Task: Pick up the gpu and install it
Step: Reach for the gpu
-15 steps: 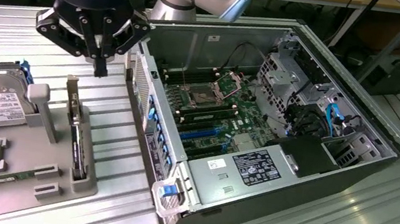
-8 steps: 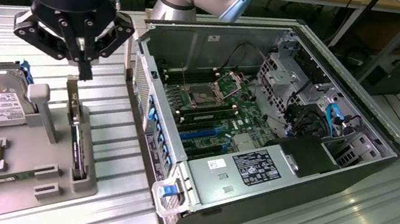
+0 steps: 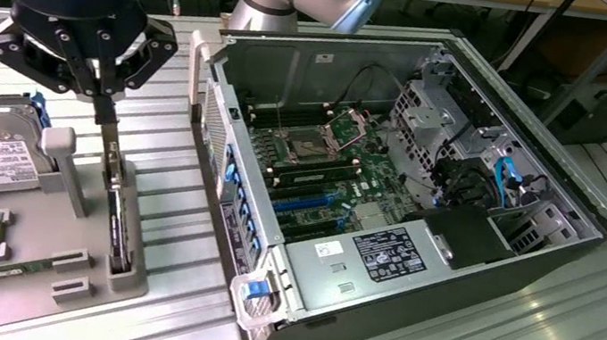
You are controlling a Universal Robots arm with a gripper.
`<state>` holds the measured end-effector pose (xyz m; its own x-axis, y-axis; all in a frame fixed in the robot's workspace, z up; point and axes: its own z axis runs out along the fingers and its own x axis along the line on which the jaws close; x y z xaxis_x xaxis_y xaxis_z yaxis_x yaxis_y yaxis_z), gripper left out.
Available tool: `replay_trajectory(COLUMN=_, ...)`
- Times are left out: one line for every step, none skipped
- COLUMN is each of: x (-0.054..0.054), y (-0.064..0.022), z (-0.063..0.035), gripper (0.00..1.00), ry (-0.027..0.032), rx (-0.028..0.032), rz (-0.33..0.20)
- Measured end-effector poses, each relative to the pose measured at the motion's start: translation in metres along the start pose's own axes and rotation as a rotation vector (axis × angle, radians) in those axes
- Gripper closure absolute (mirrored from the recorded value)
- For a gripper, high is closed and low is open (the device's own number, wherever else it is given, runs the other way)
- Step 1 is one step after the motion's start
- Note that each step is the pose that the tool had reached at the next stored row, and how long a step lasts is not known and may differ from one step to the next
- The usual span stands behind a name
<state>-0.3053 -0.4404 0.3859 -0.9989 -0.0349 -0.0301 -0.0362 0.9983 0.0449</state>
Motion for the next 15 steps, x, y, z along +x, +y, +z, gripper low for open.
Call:
replay_trajectory(x=0.002, y=0.0000, z=0.0000, gripper=0.89, ry=0.0001, rx=0.0000, rz=-0.001)
replay_trajectory(x=0.004, y=0.0000, z=0.0001, gripper=0.89, ry=0.0001, rx=0.0000, rz=-0.002)
replay_trajectory(x=0.006, y=0.0000, z=0.0002, gripper=0.89, ry=0.0002, rx=-0.0001, rz=-0.004)
replay_trajectory(x=0.008, y=0.0001, z=0.0003, gripper=0.89, ry=0.0001, rx=-0.0001, rz=-0.005)
replay_trajectory(x=0.010, y=0.0001, z=0.0003, gripper=0.89, ry=0.0003, rx=-0.0001, rz=-0.006)
replay_trajectory(x=0.013, y=-0.0001, z=0.0003, gripper=0.89, ry=0.0004, rx=-0.0002, rz=-0.007)
replay_trajectory(x=0.015, y=-0.0003, z=0.0004, gripper=0.89, ry=0.0004, rx=-0.0002, rz=-0.008)
replay_trajectory(x=0.016, y=-0.0006, z=0.0003, gripper=0.89, ry=0.0005, rx=-0.0003, rz=-0.010)
replay_trajectory(x=0.017, y=-0.0009, z=0.0004, gripper=0.89, ry=0.0004, rx=-0.0009, rz=-0.010)
replay_trajectory(x=0.017, y=-0.0009, z=0.0004, gripper=0.89, ry=0.0004, rx=-0.0009, rz=-0.011)
replay_trajectory(x=0.017, y=-0.0009, z=0.0004, gripper=0.89, ry=0.0005, rx=-0.0009, rz=-0.011)
replay_trajectory(x=0.017, y=-0.0009, z=0.0004, gripper=0.89, ry=0.0006, rx=-0.0008, rz=-0.011)
replay_trajectory(x=0.017, y=-0.0009, z=0.0003, gripper=0.89, ry=0.0009, rx=-0.0008, rz=-0.011)
replay_trajectory(x=0.017, y=-0.0009, z=0.0003, gripper=0.89, ry=0.0010, rx=-0.0009, rz=-0.011)
replay_trajectory(x=0.017, y=-0.0009, z=0.0003, gripper=0.89, ry=0.0011, rx=-0.0008, rz=-0.011)
